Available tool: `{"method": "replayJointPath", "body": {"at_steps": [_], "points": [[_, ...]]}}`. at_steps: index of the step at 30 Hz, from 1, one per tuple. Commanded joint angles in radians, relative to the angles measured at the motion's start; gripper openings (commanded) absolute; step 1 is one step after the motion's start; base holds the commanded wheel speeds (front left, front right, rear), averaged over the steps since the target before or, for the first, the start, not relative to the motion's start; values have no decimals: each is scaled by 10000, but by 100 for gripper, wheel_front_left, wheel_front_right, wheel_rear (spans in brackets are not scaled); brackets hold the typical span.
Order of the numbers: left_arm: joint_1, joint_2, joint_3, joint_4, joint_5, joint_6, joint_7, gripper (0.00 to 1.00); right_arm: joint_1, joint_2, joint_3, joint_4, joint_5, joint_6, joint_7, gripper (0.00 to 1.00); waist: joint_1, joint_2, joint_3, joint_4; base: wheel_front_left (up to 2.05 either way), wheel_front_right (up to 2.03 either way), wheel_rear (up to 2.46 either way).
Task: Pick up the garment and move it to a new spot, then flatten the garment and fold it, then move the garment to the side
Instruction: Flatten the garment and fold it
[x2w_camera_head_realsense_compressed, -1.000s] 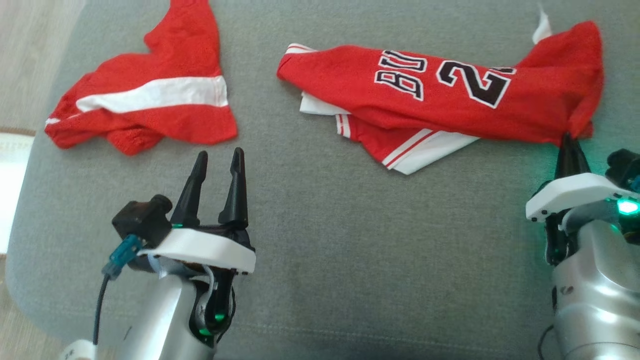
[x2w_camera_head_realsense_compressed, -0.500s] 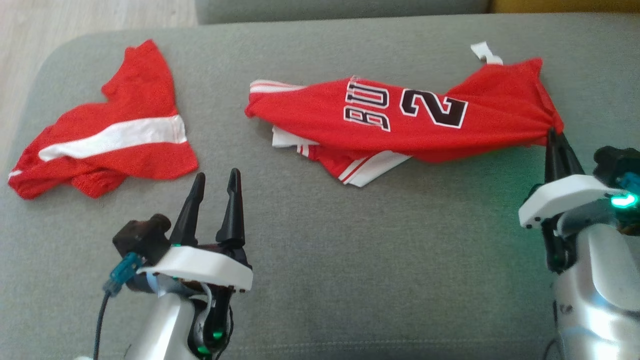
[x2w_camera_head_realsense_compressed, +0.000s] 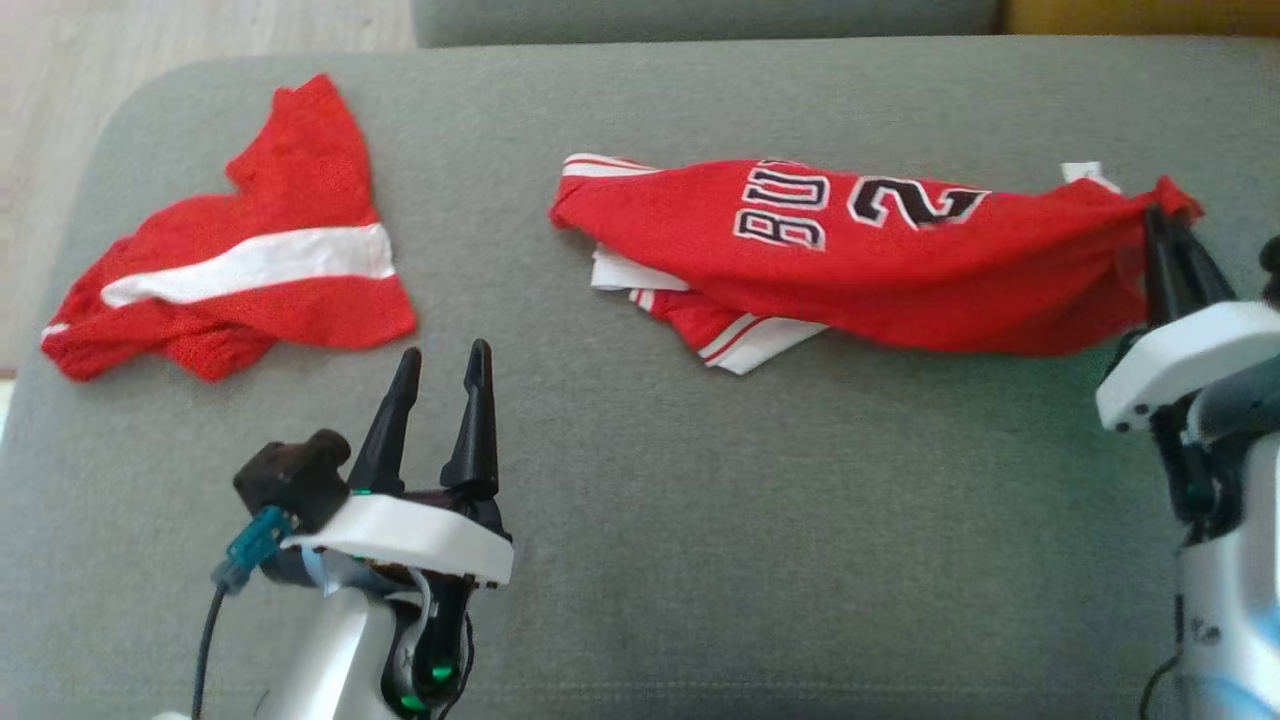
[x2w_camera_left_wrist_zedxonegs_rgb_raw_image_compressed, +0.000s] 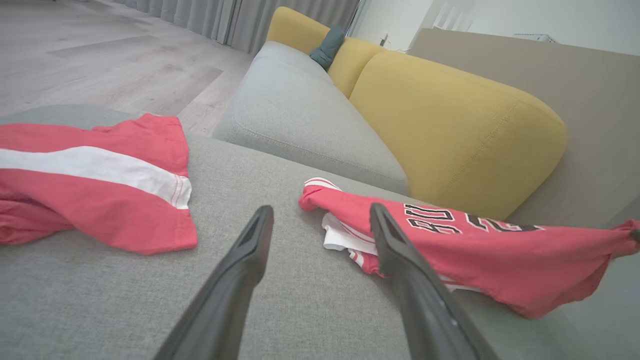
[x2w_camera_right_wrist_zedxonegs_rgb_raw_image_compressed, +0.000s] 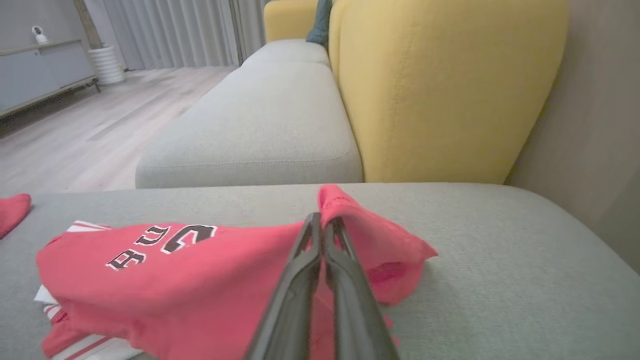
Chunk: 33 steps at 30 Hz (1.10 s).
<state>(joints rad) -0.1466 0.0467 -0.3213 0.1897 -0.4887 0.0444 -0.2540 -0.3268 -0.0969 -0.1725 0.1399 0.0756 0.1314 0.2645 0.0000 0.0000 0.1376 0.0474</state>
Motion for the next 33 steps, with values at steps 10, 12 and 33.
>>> {"method": "replayJointPath", "body": {"at_steps": [10,12,33], "points": [[-699,35,4,-357,-172,28,-78,100,-2534,-1221,-66,1731,-67,-7,224,0,0,0,922,1133,0,0,0],[-783,35,-73,-371,-195,21,-78,100,-2975,-1450,-106,2368,-250,-7,186,0,0,0,1064,1284,0,0,0],[-1235,35,-419,-399,-296,135,-78,100,-5509,-2314,-1040,7075,-2225,-7,-1525,0,0,0,1738,1644,0,0,0]]}}
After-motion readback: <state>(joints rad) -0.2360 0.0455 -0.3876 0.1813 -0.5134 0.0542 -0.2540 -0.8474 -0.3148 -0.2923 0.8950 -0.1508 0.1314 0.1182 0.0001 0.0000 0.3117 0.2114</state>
